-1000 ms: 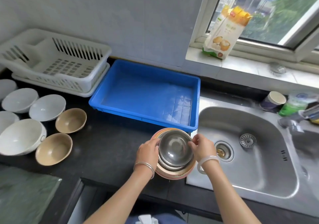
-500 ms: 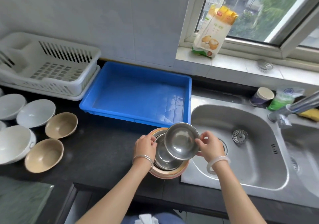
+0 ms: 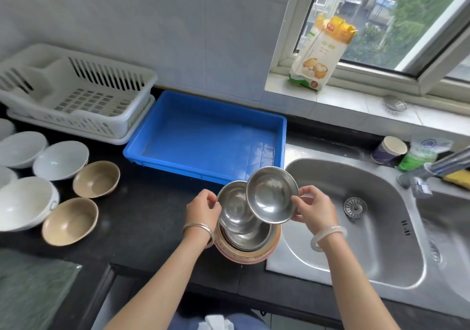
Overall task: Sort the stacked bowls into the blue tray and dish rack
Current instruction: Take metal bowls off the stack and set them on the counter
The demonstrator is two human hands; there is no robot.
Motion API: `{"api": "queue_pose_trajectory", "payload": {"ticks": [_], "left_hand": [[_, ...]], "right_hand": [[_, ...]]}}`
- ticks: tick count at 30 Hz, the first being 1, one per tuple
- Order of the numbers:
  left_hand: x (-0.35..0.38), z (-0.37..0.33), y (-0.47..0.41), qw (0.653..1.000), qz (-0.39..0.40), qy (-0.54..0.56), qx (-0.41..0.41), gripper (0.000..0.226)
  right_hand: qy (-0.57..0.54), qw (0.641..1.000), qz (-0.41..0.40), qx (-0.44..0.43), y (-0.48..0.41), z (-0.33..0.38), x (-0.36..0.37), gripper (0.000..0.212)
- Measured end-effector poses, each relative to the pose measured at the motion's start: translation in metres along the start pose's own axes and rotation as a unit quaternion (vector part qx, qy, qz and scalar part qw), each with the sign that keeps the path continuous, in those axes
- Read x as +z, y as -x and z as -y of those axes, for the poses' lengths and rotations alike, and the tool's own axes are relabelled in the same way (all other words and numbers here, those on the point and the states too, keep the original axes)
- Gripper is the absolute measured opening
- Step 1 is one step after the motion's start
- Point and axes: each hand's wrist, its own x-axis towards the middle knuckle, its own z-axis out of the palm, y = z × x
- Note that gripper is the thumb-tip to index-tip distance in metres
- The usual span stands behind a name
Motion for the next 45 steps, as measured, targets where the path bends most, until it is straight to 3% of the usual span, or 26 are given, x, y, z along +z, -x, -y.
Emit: {"api": "queue_pose_trajectory", "payload": {"ticks": [9,18,23,33,39,45], "left_hand": [[-0.058,0.042,-0.004,0.981,-0.084,0.14,-0.109,0.014],[-0.111,0.116,0.008,0.917,-0.205,0.251,-0.232,0.01],[-0.13,0.151,0.011,0.892,-0.237,0.267,-0.278,0.011],[-0.138,0.192,0.012,0.874,-0.245,0.258,-0.331,0.016],[-0.141,0.197,0.011,0.879,-0.234,0.247,-0.334,0.006],[-0.14,0.195,0.011,0.89,-0.226,0.248,-0.31,0.016]], "right_hand": [[-0.015,0.997,0.067,-0.023,-0.006,0.037,0.056,0.013],[0.006,0.982,0.191,-0.01,-0.009,0.06,0.172,0.009],[0.048,0.976,0.212,-0.022,-0.007,0.065,0.233,0.007],[0.121,0.969,0.216,0.01,-0.014,0.059,0.299,0.008],[0.119,0.966,0.225,0.042,-0.014,0.05,0.314,0.012],[0.073,0.964,0.244,0.08,-0.011,0.049,0.32,0.016]]}}
